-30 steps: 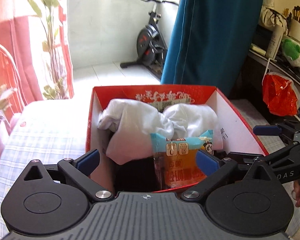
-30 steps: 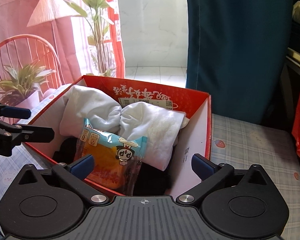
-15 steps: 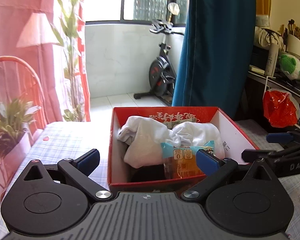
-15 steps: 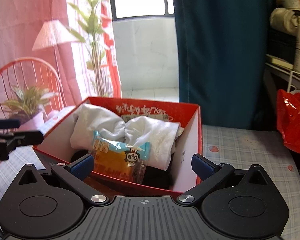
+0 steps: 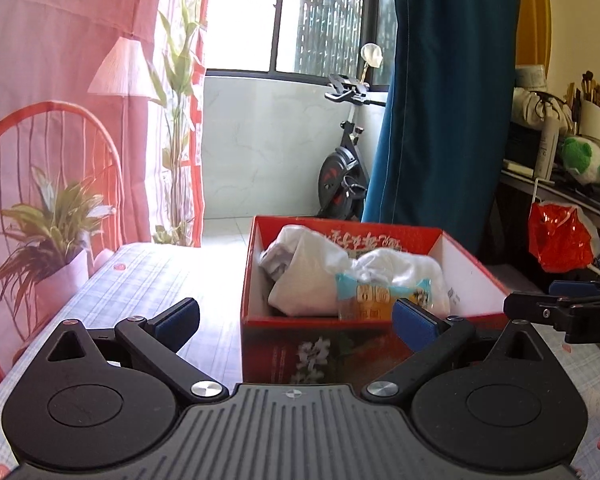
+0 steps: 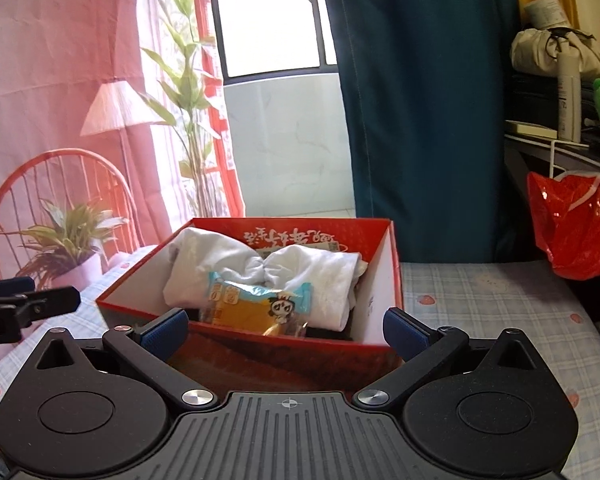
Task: Organize soft objects
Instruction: 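Withdraw both tools from the box toward the white paper pouch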
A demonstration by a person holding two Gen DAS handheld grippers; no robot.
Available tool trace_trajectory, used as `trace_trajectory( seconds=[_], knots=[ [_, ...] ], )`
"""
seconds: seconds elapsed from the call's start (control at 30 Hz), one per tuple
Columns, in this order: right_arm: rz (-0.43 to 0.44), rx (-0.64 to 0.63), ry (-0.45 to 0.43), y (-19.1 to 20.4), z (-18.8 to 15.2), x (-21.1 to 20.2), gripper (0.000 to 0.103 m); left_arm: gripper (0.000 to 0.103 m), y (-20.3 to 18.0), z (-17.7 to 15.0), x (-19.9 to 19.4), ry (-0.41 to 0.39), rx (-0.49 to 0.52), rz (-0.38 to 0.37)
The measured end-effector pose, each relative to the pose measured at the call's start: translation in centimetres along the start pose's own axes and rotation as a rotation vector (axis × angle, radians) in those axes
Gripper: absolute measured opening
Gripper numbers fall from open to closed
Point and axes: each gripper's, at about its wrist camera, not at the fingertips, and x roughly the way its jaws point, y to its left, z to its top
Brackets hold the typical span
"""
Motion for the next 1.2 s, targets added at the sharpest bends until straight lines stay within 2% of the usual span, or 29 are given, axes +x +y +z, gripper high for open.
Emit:
trace_trajectory(
  seconds=[0.1,0.23,0.43,0.57,0.7,0.87,1.2],
  knots=[
    [0.034,0.009,0.018,0.3,-1.6,-0.2,0.102,0.103,-0.1,-1.5,-0.2,0.032,0.003,-0.003],
    [0.046,0.023,0.035,0.9,-4.7,-0.1,0.102,0.103,-0.1,-4.2,0.5,0.152,0.007,-0.026],
    [0.075,-0.045,0.230,2.4,-9.0,1.9,0.102,0.103,-0.2,-7.8,1.8,0.309,0.011,-0.040],
    [0.003,-0.102,0.293,3.1,-11.0,2.7,0.102,0.103,-0.2,-9.3,2.5,0.376,0.014,-0.041],
    [-0.031,-0.117,0.342,2.9,-12.5,3.2,0.102,0.103,0.1,-10.3,3.4,0.429,0.014,-0.032],
    [-0.033,-0.102,0.372,2.5,-13.3,3.5,0.102,0.103,0.7,-11.3,4.2,0.473,-0.020,-0.029],
    [-0.014,-0.073,0.355,2.0,-13.9,3.9,0.103,0.103,1.3,-11.7,3.6,0.441,-0.043,-0.024]
  ],
)
